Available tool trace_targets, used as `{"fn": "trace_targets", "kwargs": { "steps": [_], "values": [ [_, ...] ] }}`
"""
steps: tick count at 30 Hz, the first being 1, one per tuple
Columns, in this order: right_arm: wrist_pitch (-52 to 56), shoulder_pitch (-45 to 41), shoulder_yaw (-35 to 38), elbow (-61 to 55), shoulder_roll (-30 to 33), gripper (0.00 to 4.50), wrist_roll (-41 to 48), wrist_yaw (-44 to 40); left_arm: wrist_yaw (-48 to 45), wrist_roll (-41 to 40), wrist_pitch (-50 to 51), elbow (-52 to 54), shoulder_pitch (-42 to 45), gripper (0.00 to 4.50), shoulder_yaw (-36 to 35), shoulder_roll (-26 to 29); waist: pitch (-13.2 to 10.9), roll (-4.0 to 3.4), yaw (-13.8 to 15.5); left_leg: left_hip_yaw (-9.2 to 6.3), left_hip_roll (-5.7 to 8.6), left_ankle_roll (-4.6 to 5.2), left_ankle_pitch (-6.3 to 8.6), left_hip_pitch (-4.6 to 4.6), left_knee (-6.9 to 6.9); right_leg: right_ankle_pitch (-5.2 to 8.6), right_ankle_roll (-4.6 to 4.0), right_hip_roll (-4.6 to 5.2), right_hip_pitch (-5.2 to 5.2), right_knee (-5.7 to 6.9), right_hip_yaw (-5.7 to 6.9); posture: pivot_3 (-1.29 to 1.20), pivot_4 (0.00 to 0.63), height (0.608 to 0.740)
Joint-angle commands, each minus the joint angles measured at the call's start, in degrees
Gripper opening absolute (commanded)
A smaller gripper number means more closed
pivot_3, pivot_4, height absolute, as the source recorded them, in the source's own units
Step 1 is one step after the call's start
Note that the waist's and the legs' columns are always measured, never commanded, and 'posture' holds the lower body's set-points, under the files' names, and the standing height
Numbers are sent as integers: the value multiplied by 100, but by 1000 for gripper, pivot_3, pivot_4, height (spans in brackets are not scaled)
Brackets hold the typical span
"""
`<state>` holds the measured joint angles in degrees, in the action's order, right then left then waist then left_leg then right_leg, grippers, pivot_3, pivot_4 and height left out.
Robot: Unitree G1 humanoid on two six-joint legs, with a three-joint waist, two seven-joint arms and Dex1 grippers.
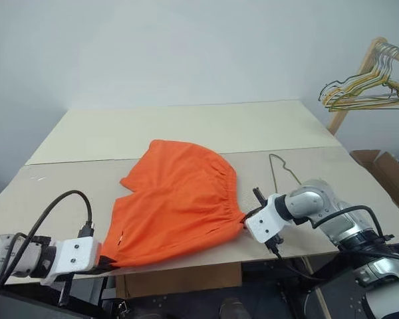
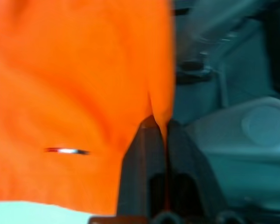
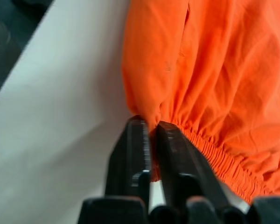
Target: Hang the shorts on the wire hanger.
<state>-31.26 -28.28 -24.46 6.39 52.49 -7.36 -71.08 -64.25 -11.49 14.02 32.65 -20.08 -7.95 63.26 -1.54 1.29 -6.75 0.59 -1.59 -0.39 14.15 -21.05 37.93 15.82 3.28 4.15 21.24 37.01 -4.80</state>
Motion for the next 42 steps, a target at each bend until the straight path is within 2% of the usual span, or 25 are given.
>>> {"fn": "trace_targets", "kwargs": {
  "steps": [1,6,8,10,14,17,20,23,27,31,36,40,42],
  "values": [
    [7,-15,303,-222,184,1904,370,-157,-99,-113,-67,34,83,1271,-117,-9,0,1,12,1,-3,0,0,-1,0,0,-1,-3,1,0,0,-61,0,740],
    [790,123,815,-361,380,3715,1122,-315,-726,-917,-5,17,-88,2986,-1044,-14,-3,4,39,3,-14,1,1,-1,0,0,-10,-10,2,0,0,-64,0,740],
    [1352,234,1155,-452,575,3729,1497,-368,-832,-931,-162,-231,-92,3669,-1403,-54,-7,-2,64,5,-15,1,1,-1,0,1,-13,-11,3,1,0,-61,0,740],
    [2046,234,1460,-440,547,3729,1598,-34,-768,-995,-193,-418,66,4284,-1574,-147,-8,-5,108,7,-14,2,2,2,0,2,-14,-11,3,1,0,-59,0,740],
    [3677,196,1912,-307,226,3729,1559,926,-405,-1302,-191,-527,802,4284,-1427,-531,-6,0,134,8,-26,2,2,8,0,1,-20,-29,0,1,0,-70,0,740],
    [5139,112,2016,-191,-167,3729,1306,1843,-160,-2009,171,-304,1379,4284,-1317,-935,-3,5,139,6,-30,1,2,0,0,-1,-22,-36,5,2,0,-75,0,740],
    [6776,-152,2226,32,-816,3729,1299,2831,23,-2535,416,-125,1758,4284,-1191,-1215,-2,5,127,6,-28,0,3,-8,0,-1,-22,-37,14,3,-6,-84,0,740],
    [7703,-244,2313,213,-1406,3729,1138,3672,377,-2630,620,32,2097,4284,-885,-1451,-2,4,104,5,-29,-1,3,-9,0,-4,-25,-43,19,8,-17,-86,0,740],
    [8112,-371,2670,492,-2061,3729,1222,4424,271,-2518,582,110,2188,4284,-546,-1439,-2,3,83,1,-31,-1,4,-10,0,-4,-25,-51,21,7,-19,-93,0,740],
    [8258,-590,2957,1057,-2435,3729,1250,4934,268,-2398,530,70,2263,4284,-404,-1398,-3,1,31,3,-31,-2,4,-12,0,-4,-25,-54,24,7,-23,-89,0,740],
    [8262,-636,2733,1468,-2458,3729,1188,4881,238,-2390,508,38,2322,4284,-353,-1398,-3,1,-32,-1,-35,-2,5,-13,0,-3,-24,-59,22,3,-22,-80,0,740],
    [8487,-689,2828,1789,-2600,3729,1269,4965,246,-2368,482,46,2354,4284,-306,-1441,-2,2,-65,-2,-39,-2,5,-10,-1,-3,-24,-65,21,3,-23,-76,0,740],
    [8504,-719,2821,1937,-2628,3114,1290,4929,243,-2361,465,42,2366,4326,-279,-1462,-1,3,-72,-3,-42,-2,6,-7,-1,-3,-25,-69,18,3,-23,-74,0,740]
  ]
}}
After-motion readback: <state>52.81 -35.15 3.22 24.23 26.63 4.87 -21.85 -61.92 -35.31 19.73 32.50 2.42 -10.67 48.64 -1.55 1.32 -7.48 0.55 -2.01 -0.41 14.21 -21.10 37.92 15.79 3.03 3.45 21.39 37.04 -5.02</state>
